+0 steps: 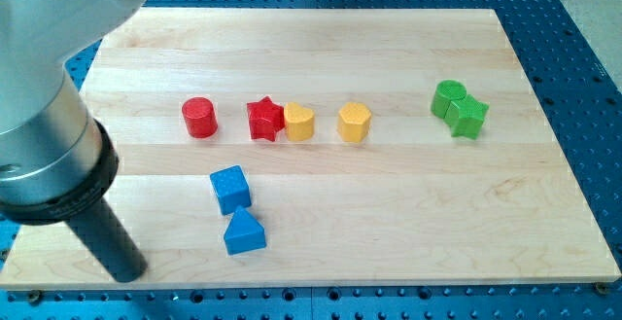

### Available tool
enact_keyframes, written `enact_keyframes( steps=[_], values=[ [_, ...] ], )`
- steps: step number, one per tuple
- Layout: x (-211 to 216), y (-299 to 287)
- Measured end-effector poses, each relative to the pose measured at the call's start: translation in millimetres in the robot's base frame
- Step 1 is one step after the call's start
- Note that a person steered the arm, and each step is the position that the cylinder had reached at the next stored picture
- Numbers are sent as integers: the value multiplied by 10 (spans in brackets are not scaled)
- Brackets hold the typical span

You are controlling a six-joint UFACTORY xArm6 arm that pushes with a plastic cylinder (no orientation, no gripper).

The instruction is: Place the triangle top right to the cube

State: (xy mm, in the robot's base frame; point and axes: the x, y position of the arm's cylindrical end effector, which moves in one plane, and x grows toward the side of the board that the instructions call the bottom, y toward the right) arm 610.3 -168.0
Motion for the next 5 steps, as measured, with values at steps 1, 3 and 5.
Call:
enact_keyframes(
  steps=[1, 3, 5],
  values=[
    [-174, 535],
    [-289, 1381],
    [61, 1402]
  ],
)
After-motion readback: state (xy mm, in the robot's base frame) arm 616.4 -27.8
